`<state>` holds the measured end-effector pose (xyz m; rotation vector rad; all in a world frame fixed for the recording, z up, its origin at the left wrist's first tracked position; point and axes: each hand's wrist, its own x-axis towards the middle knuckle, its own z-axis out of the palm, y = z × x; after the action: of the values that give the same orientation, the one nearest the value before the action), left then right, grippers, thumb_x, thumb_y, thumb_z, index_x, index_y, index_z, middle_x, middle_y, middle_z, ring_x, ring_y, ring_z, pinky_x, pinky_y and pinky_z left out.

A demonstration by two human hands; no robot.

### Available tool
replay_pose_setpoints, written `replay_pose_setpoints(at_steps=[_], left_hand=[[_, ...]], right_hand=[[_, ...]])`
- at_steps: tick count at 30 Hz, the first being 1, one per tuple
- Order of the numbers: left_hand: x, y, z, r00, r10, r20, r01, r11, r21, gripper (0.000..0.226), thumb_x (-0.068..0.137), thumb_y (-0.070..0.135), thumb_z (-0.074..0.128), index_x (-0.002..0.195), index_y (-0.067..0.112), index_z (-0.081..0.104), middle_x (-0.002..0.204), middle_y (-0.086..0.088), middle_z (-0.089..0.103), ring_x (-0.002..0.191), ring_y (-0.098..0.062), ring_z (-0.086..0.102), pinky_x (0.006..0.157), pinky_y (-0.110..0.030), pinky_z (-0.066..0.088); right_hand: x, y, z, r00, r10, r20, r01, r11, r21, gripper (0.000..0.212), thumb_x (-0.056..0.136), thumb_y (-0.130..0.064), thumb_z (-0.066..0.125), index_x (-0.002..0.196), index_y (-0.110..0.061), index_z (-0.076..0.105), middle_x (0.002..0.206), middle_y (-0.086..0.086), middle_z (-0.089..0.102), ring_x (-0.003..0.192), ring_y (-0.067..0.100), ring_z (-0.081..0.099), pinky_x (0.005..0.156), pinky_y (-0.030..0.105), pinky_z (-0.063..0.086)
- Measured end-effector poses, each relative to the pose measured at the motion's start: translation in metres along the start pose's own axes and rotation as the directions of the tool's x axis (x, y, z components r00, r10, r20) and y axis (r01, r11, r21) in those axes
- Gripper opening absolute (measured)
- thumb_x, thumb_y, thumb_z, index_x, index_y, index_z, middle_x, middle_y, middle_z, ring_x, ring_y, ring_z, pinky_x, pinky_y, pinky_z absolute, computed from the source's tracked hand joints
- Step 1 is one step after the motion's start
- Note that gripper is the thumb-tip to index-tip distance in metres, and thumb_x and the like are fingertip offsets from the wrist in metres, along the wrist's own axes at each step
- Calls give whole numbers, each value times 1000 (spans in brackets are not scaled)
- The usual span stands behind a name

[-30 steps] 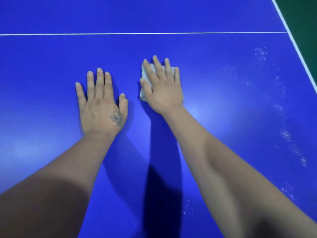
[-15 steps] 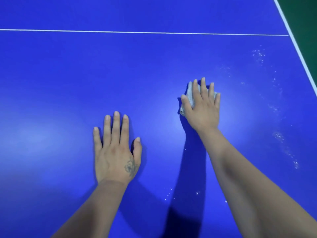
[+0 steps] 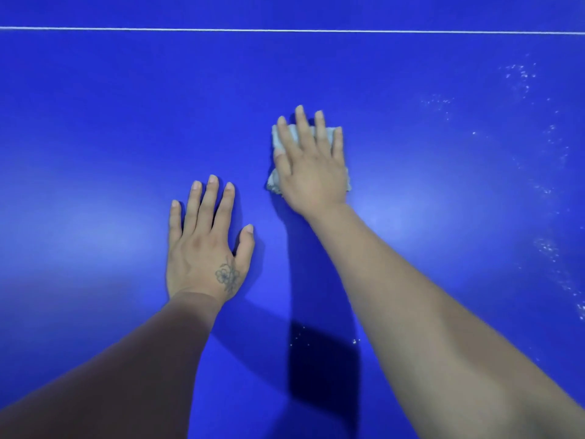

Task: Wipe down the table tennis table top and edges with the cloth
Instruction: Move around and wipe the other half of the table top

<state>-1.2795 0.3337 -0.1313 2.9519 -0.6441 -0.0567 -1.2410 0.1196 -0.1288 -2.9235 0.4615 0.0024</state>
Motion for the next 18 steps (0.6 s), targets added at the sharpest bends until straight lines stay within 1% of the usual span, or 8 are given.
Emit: replay_pose_setpoints(at_steps=[2,4,6,8,12,15,18], left_hand=[[-2,0,0,1000,-6,-11,6,1000,-9,69,109,53,26,170,22,22,179,1,13,166,-20,4,133,-54,10],[-2,1,1,1000,-5,-25,4,1000,-27,68,109,53,26,170,22,23,179,2,14,166,-20,5,133,-53,9],[-2,1,2,999,-4,-40,2,999,-47,67,110,52,28,169,22,26,178,1,16,166,-20,7,133,-53,8],[-2,1,2,999,-7,-48,4,999,-52,66,109,51,30,169,22,27,178,1,17,166,-21,8,134,-52,8],[-2,0,4,999,-14,-47,12,999,-50,66,109,50,30,169,22,27,178,2,17,166,-21,8,133,-52,8],[-2,-1,3,998,-16,-53,12,998,-62,64,110,48,29,169,22,27,178,2,17,166,-20,7,133,-52,8],[0,-1,2,998,-16,-55,12,998,-60,63,111,45,27,169,23,27,178,2,17,166,-20,7,133,-52,9]], right_hand=[[-32,-13,7,999,-39,-28,39,999,11,62,110,-48,26,169,-30,32,178,2,21,165,33,13,131,60,8],[-69,-16,13,997,-76,-32,76,997,23,62,111,-48,33,169,-28,31,179,3,20,166,33,11,131,60,8],[-106,-8,13,995,-96,-24,96,995,26,62,111,-49,35,169,-28,31,179,2,18,166,31,10,131,59,9],[-134,11,10,996,-85,-21,86,996,30,61,111,-49,37,169,-29,31,179,0,18,166,30,10,132,58,10],[-147,63,-1,999,25,-25,-25,1000,0,63,110,-50,37,169,-29,31,178,-1,20,166,31,13,132,58,10],[-115,87,-4,987,155,-33,-156,988,-18,64,110,-51,30,170,-29,28,179,0,20,165,31,13,132,58,10],[-68,81,-2,964,259,-62,-259,966,8,65,111,-52,19,171,-29,22,180,1,14,166,32,7,132,60,4]])
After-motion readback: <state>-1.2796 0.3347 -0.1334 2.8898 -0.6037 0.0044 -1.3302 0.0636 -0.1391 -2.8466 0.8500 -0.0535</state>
